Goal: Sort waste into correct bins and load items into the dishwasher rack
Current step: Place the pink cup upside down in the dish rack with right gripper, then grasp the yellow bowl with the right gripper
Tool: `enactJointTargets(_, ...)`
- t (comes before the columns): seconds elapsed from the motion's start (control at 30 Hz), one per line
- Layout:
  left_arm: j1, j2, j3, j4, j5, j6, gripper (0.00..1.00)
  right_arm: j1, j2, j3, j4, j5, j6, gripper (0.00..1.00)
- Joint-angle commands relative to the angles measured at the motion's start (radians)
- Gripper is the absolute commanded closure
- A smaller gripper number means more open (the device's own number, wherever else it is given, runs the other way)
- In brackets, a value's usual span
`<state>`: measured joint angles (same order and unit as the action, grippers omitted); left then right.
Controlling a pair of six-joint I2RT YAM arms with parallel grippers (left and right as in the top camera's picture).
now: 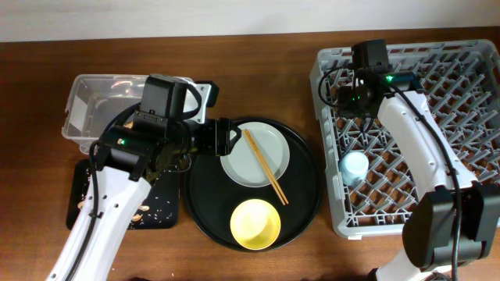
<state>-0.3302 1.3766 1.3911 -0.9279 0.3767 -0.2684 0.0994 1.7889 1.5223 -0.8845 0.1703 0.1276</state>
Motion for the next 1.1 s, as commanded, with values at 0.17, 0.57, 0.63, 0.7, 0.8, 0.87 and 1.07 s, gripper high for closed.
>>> enactJointTargets(0.17, -0.003, 0.000, -0.008, -0.002, -0.008, 0.017, 0.28, -0.002, 0.004, 0.014, 0.002, -0.029, 0.005, 0.26)
enactJointTargets(0.57, -0.003, 0.000, -0.008, -0.002, -0.066, 0.016, 0.28, 0.008, -0.103, 0.101, -0.129, -0.435, -0.130, 0.27)
enactJointTargets(0.63, -0.002, 0.000, -0.008, -0.002, -0.138, -0.007, 0.29, 0.048, -0.153, 0.100, -0.205, -0.503, -0.172, 0.32)
enactJointTargets(0.7, 0.019, -0.001, -0.008, -0.002, -0.245, -0.097, 0.29, 0.131, -0.164, 0.099, -0.306, -0.500, -0.200, 0.35)
enactJointTargets(0.8, 0.119, -0.011, -0.008, -0.025, -0.242, -0.121, 0.29, 0.277, -0.163, 0.066, -0.380, -0.497, -0.198, 0.45)
enactJointTargets(0.87, 0.164, -0.011, -0.009, -0.093, -0.184, -0.120, 0.59, 0.364, -0.163, 0.037, -0.371, -0.471, -0.135, 0.44)
enactJointTargets(1.07, 0.156, -0.011, -0.015, -0.235, -0.363, -0.057, 0.66, 0.454, -0.163, 0.017, -0.410, -0.546, -0.067, 0.44)
